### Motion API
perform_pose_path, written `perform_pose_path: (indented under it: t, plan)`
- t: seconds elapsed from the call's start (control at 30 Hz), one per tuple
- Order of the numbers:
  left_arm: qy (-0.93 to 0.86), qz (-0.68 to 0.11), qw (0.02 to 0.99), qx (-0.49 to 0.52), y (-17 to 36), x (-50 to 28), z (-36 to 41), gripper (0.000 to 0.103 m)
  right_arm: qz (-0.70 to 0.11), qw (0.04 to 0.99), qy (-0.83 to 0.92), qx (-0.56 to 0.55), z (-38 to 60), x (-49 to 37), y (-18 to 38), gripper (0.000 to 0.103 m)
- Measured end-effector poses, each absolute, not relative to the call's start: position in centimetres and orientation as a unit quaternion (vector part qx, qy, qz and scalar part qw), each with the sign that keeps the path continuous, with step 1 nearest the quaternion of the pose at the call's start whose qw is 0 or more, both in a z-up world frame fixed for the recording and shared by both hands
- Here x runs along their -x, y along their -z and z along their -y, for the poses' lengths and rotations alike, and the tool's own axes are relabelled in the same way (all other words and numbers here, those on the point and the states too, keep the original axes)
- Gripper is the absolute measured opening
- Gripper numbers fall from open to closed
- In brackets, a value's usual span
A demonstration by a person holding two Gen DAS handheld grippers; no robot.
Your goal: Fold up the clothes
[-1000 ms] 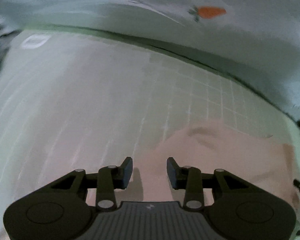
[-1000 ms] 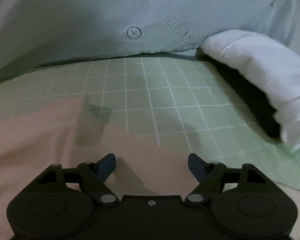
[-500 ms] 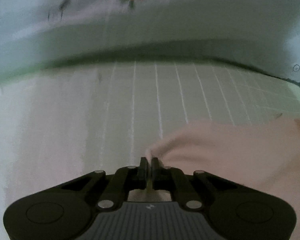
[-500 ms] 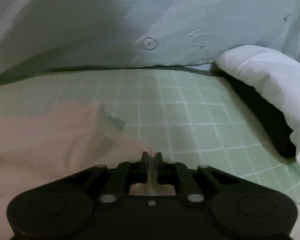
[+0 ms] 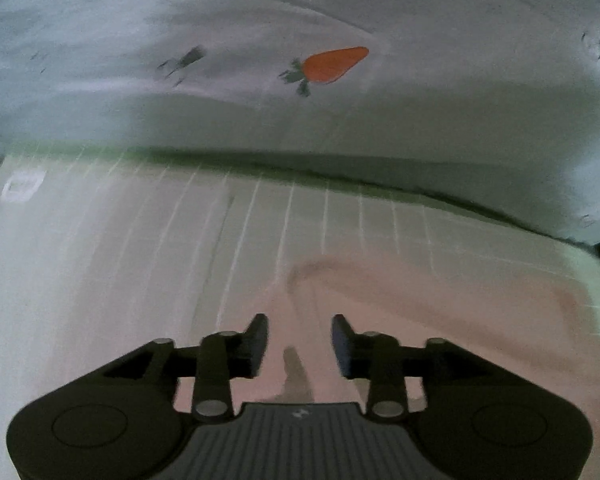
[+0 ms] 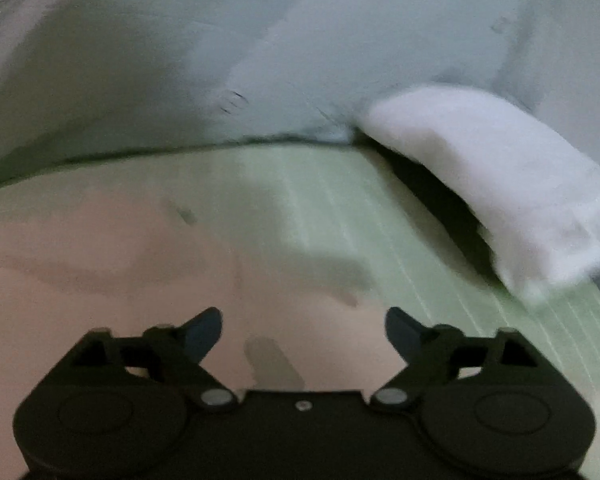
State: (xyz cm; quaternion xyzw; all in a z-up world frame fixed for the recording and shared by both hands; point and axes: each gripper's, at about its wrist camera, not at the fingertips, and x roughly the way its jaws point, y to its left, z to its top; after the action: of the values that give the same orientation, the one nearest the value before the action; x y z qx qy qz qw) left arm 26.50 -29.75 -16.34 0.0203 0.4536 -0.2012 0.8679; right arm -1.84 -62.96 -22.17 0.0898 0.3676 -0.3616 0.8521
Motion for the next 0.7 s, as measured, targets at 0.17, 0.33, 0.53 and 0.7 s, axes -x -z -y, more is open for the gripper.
perform_pose_path:
  t: [0.17,0.33,0.53,0.7]
  plan:
    - [0.205,-0.474,0.856,-0.015,15.3,-18.4,26.9,0.054,-0.375,0.824,0.412,-0.099,62.1,9.5,22.1,0.100]
    - [0.202,-0.488,0.849,-0.004,14.9,-11.5,25.5,0.057,-0.356,0.794,0.466,-0.158,64.1,16.5,21.4,0.100]
    - [0.183,-0.485,0.855,-0.012,14.2,-5.0,24.8,0.061,-0.320,0.771,0.508,-0.211,69.9,21.4,21.3,0.100]
    - [0.150,-0.491,0.858,-0.004,13.8,-0.5,23.5,0.063,-0.315,0.770,0.507,-0.224,73.0,22.4,22.2,0.087]
